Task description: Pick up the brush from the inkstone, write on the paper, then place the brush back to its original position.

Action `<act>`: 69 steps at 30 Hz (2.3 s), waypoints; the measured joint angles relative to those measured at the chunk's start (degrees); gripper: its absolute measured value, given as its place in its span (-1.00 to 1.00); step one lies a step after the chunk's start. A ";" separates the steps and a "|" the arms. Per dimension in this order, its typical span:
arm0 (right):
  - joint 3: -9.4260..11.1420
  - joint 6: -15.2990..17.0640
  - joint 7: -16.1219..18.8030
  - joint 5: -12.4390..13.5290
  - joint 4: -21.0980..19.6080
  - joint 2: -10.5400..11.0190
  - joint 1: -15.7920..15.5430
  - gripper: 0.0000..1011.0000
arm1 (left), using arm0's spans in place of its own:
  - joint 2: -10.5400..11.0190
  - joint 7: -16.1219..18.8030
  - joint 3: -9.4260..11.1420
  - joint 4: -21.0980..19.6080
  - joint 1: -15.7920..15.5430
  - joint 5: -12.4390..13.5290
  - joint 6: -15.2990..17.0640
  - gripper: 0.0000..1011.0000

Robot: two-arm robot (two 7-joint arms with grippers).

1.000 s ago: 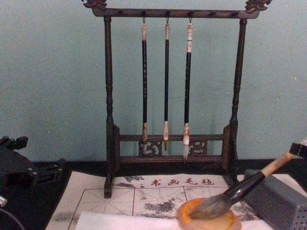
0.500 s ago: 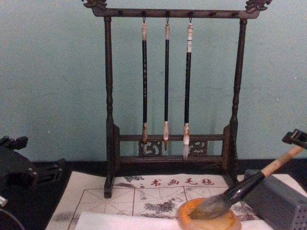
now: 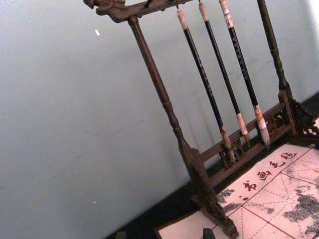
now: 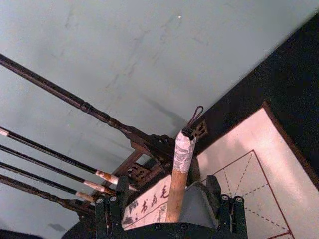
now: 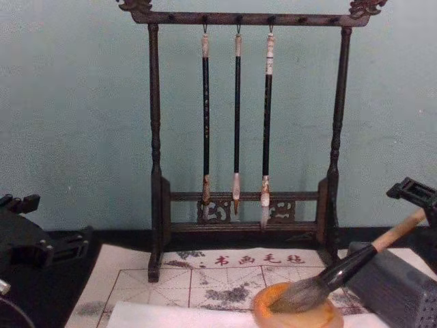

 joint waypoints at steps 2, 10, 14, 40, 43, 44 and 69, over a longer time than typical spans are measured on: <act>-0.16 0.08 -0.16 0.31 0.13 0.04 0.16 0.98 | 0.00 0.00 0.00 0.00 0.00 0.00 0.00 0.98; -1.12 0.06 -1.16 1.71 0.11 0.21 0.37 0.98 | 0.00 0.00 0.00 0.00 0.00 0.00 0.00 0.98; -1.60 -0.62 -1.51 1.98 0.21 0.26 0.49 0.98 | 0.00 0.00 0.00 0.00 0.00 0.00 0.00 0.98; -4.80 -4.66 -2.14 1.85 3.86 1.57 3.52 0.98 | 0.00 0.00 0.00 0.00 0.00 0.00 0.00 0.98; -4.71 -4.58 -2.14 1.85 3.83 1.51 3.48 0.98 | 0.00 0.00 0.00 0.00 0.00 0.00 0.00 0.98; -4.68 -4.54 -2.13 1.86 3.79 1.49 3.46 0.98 | 0.00 0.00 0.00 0.00 0.00 0.00 0.00 0.98; -4.43 -4.27 -2.03 1.91 3.59 1.35 3.28 -0.31 | 0.00 0.00 0.00 0.00 0.00 0.00 0.00 0.98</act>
